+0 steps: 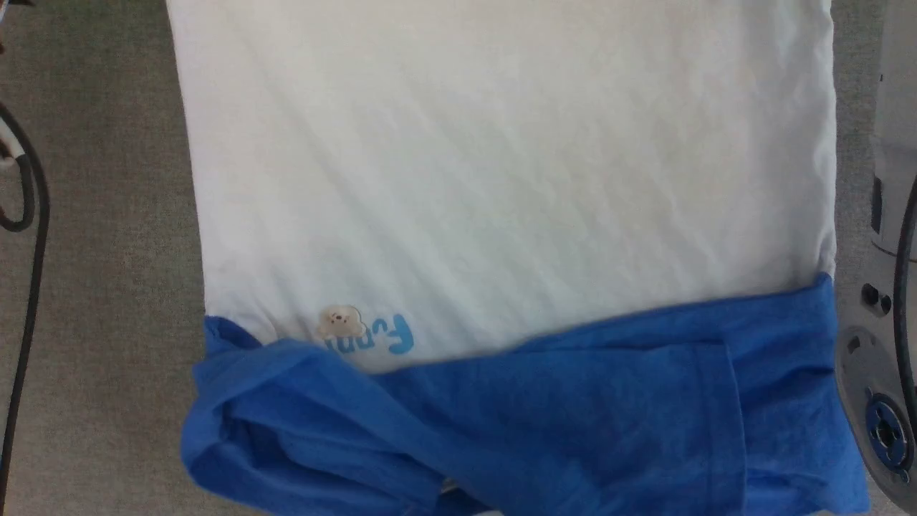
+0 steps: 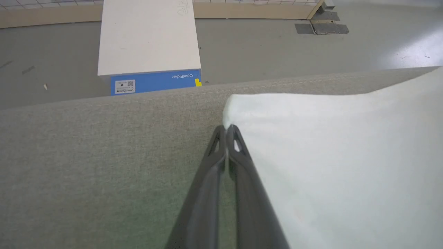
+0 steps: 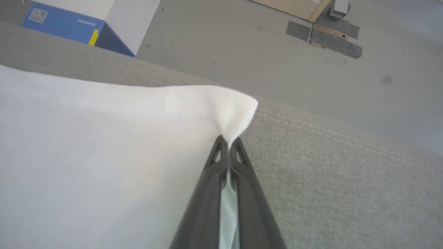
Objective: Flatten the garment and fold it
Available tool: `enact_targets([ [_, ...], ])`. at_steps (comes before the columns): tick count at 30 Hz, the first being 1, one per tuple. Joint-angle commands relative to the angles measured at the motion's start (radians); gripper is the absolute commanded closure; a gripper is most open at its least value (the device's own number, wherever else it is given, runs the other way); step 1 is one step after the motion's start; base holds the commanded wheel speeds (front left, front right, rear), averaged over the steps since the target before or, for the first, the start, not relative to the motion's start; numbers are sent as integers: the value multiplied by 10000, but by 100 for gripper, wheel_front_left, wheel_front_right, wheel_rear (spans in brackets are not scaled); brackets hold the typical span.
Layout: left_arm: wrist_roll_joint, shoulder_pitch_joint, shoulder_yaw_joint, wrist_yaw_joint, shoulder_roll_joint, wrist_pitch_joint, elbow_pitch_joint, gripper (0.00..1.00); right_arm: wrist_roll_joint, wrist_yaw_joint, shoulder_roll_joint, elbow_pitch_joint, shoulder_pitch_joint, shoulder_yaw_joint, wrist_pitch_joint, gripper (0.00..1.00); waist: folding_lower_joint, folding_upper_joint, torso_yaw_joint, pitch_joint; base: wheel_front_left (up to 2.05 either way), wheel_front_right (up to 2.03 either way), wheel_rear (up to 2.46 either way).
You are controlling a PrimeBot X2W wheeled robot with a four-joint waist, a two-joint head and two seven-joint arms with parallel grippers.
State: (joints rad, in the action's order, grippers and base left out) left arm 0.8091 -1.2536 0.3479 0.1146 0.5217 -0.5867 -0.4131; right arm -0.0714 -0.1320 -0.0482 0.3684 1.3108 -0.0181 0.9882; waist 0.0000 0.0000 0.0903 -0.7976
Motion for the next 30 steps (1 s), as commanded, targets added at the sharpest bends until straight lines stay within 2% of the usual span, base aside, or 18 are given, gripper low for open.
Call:
enact_targets([
  [1, -360, -167, -13, -44, 87, 515, -13, 100, -78, 13, -20, 29, 74, -129, -389, 100, 0, 0, -40, 190, 0, 0, 0],
  [8, -1488, -671, 19, -124, -78, 3066, -248, 100, -336, 13, -20, 495, 445, -639, -2332, 100, 0, 0, -61, 846, 0, 0, 0],
  [13, -1792, -516, 138, -23, -183, 4469, -510, 100, -61, 13, -20, 908, 337, -851, -3440, 100, 0, 0, -47, 1553, 0, 0, 0],
  [17, -1609, 75, 304, 80, -283, 5288, -687, 100, 463, 13, -20, 1175, -249, -650, -4233, 100, 0, 0, -24, 2437, 0, 0, 0],
  [23, -1175, 1900, 982, 150, -158, 6101, -330, 100, 1634, 13, -60, 938, -2304, -266, -4800, 100, 0, 0, -40, 4081, 0, 0, 0],
  [30, -348, 5100, 1114, 41, 66, 6872, 930, 100, 3371, 13, -304, -528, -5917, -192, -4817, 100, 0, 0, -149, 5909, 0, 0, 0],
])
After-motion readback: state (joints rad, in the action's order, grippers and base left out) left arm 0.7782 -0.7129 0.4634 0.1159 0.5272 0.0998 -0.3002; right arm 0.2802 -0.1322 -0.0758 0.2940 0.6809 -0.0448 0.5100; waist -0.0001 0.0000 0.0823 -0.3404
